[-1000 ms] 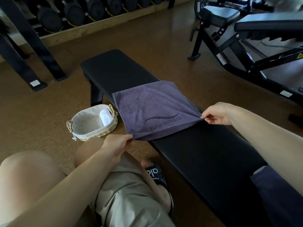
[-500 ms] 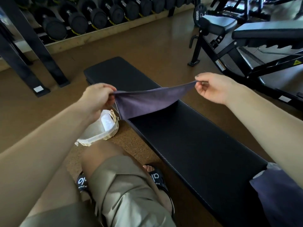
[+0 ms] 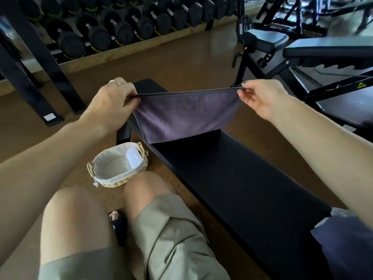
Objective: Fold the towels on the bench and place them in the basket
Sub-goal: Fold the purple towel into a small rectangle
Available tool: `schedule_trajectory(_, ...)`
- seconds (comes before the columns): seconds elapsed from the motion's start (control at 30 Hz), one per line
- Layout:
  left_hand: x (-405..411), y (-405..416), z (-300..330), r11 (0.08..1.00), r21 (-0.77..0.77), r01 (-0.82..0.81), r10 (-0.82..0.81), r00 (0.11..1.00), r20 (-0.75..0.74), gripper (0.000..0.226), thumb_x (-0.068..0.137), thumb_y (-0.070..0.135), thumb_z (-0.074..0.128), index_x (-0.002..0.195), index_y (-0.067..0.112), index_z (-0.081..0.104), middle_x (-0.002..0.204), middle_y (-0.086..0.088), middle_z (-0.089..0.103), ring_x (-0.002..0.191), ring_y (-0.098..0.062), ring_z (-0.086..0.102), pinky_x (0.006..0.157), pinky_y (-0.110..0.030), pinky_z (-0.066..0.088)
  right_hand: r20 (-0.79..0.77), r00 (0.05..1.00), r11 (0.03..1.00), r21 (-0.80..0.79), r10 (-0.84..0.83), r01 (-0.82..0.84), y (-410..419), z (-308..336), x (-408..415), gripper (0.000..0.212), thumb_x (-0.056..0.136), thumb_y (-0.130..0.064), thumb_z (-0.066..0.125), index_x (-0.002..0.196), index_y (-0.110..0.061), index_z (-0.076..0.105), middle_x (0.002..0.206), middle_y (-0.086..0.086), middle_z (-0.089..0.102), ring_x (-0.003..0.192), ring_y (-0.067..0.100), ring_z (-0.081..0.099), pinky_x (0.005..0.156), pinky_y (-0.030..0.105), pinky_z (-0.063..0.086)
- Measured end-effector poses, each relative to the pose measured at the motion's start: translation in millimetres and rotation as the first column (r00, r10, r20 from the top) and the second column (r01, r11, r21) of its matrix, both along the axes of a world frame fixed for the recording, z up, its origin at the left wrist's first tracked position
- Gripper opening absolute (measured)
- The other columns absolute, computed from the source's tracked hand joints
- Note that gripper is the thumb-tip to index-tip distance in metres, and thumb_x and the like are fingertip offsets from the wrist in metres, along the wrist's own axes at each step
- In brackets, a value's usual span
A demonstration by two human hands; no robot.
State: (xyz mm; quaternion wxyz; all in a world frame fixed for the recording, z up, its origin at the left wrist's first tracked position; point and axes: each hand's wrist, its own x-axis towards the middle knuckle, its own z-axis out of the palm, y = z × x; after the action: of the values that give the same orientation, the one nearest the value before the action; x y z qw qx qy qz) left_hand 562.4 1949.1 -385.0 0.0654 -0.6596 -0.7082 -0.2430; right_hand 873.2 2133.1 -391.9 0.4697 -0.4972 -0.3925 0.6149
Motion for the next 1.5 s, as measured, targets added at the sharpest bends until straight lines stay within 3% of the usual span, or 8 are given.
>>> schedule_trajectory(0.2,-0.5,-3.7,12.8,0.991,0.081,0.103,-0.085,0.976,-0.203,0.013,0.098,0.009,0.058,0.109,0.007,0.051,0.098,-0.015,0.059,0.083,-0.04,0.058,0.069,-0.048,0.048,-0.019,0.999,0.996,0.086,-0.028,0.03,-1.5,5.6,-7.2,0.009,0.093,0.008,0.064,0.09,0.001,0.069,0.098,0.015,0.065,0.083,0.018,0.067,0.071,0.019,0.057)
schedule_trajectory(0.33,-8.3,-4.3,16.1,0.982,-0.093,0.163,-0.188,0.878,-0.441,0.046,0.092,0.002,0.062,0.132,0.019,0.047,0.11,-0.012,0.049,0.074,-0.037,0.057,0.058,-0.046,0.053,-0.115,0.993,0.991,0.123,-0.038,0.053,-2.3,8.4,-8.3,0.011,0.09,0.008,0.069,0.101,0.006,0.068,0.105,0.017,0.067,0.093,0.022,0.07,0.082,0.026,0.061)
schedule_trajectory(0.43,-14.3,-1.6,16.4,0.984,-0.122,0.126,-0.171,0.853,-0.494,0.046,0.094,0.005,0.063,0.133,0.021,0.046,0.107,-0.009,0.051,0.074,-0.035,0.058,0.056,-0.046,0.053,0.152,0.988,0.946,0.318,0.012,-0.06,-4.7,5.7,-4.6,0.025,0.079,0.007,0.074,0.099,-0.006,0.066,0.097,0.013,0.067,0.099,0.024,0.069,0.091,0.034,0.06)
schedule_trajectory(0.63,-14.6,-5.0,19.9,0.989,-0.052,0.135,-0.145,0.892,-0.428,0.017,0.1,0.018,0.052,0.116,0.012,0.051,0.099,-0.013,0.065,0.079,-0.038,0.063,0.06,-0.049,0.054,0.68,0.728,0.658,0.59,-0.094,-0.467,-13.8,1.5,5.7,0.021,0.089,0.001,0.062,0.097,-0.015,0.051,0.094,0.014,0.066,0.085,0.03,0.07,0.083,0.05,0.059)
schedule_trajectory(0.8,-20.1,-7.3,21.7,0.987,-0.055,0.151,-0.159,0.865,-0.476,0.008,0.1,0.02,0.052,0.106,0.014,0.052,0.088,-0.008,0.061,0.073,-0.036,0.061,0.057,-0.046,0.052,0.875,0.378,0.366,0.472,-0.301,-0.802,-13.0,5.4,11.3,0.011,0.1,-0.008,0.045,0.104,-0.018,0.049,0.098,0.006,0.054,0.081,0.03,0.056,0.075,0.05,0.052)
schedule_trajectory(0.93,-21.4,-7.1,24.0,0.99,-0.044,0.133,-0.137,0.853,-0.503,0.005,0.101,0.017,0.054,0.101,0.012,0.054,0.079,-0.007,0.058,0.069,-0.034,0.058,0.055,-0.043,0.049,0.902,0.256,0.299,0.365,-0.348,-0.881,-13.9,6.7,14.1,0.023,0.103,-0.017,0.039,0.122,-0.021,0.052,0.11,0.007,0.054,0.084,0.032,0.06,0.074,0.049,0.055)
schedule_trajectory(1.27,-20.5,-2.6,30.0,0.996,-0.074,0.041,-0.071,0.88,-0.469,0.016,0.103,0.024,0.048,0.109,0.011,0.054,0.079,-0.011,0.059,0.071,-0.035,0.057,0.06,-0.041,0.045,0.884,0.415,0.499,0.465,-0.216,-0.731,-13.4,21.1,19.1,0.005,0.1,-0.018,0.061,0.097,-0.016,0.064,0.072,-0.006,0.066,0.06,0.001,0.065,0.071,0.04,0.06)
schedule_trajectory(1.5,-19.7,-6.3,44.0,0.992,-0.12,0.03,-0.077,0.909,-0.409,0.019,0.103,0.029,0.047,0.112,0.012,0.05,0.081,-0.01,0.058,0.066,-0.036,0.058,0.062,-0.047,0.051,0.838,0.533,0.596,0.487,-0.115,-0.638,-11.1,32.2,16.1,0.009,0.096,-0.011,0.065,0.087,-0.012,0.063,0.066,0.004,0.07,0.056,0.015,0.069,0.067,0.039,0.063)
